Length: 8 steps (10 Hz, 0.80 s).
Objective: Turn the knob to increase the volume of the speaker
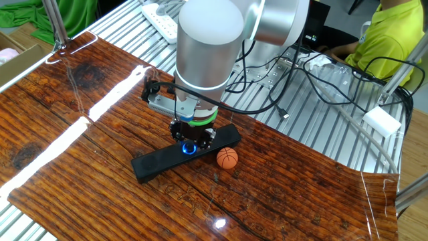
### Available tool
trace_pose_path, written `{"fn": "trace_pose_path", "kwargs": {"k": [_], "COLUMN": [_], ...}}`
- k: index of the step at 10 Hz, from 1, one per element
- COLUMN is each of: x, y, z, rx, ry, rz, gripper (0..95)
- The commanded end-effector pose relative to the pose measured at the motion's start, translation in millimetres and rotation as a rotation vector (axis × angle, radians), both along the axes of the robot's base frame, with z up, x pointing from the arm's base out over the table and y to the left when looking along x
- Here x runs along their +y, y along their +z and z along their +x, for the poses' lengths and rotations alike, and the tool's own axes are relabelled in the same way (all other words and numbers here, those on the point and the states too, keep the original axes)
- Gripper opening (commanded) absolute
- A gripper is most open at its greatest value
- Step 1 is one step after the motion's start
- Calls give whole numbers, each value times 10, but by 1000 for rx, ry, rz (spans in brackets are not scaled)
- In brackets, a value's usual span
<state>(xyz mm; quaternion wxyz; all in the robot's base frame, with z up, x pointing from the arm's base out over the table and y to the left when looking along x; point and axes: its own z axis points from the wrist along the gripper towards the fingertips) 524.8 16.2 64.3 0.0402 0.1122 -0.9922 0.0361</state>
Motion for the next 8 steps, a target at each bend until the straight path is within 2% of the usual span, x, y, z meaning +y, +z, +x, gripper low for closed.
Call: {"fn": "trace_pose_path", "kwargs": {"k": [1, 8], "x": [-2, -4], "y": [1, -21], "z": [-4, -5], "rx": [1, -4], "ry": [0, 0], "rz": [0, 1], "gripper": [380, 380]}}
